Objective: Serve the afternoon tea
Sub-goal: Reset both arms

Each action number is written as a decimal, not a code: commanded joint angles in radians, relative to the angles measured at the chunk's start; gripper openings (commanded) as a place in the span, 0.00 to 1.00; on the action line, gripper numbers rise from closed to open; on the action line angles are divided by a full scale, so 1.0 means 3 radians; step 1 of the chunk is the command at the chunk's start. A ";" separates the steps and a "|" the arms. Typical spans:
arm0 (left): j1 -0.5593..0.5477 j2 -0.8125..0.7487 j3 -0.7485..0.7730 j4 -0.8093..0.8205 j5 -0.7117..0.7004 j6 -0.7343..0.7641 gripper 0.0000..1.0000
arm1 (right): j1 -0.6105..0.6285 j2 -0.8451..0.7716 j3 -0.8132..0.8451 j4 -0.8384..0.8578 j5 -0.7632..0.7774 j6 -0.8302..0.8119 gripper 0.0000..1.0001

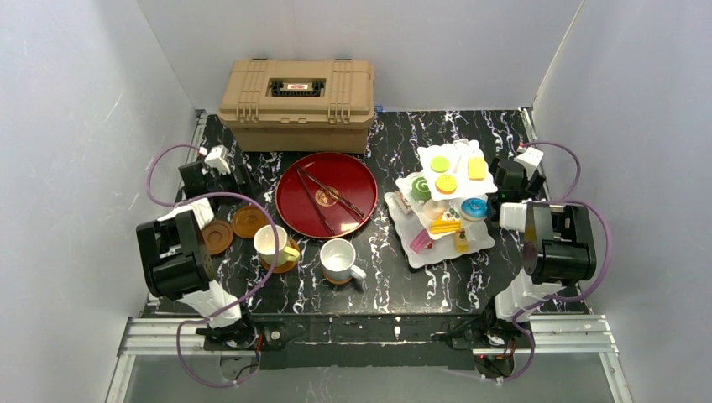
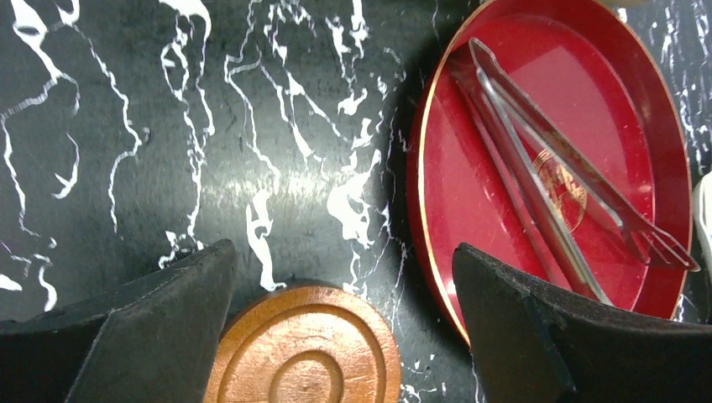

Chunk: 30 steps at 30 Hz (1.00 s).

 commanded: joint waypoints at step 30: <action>-0.0348 -0.0441 -0.1232 0.1779 -0.0687 -0.0162 0.98 | 0.0100 -0.1379 -0.1510 0.1135 -0.0267 -0.0140 0.98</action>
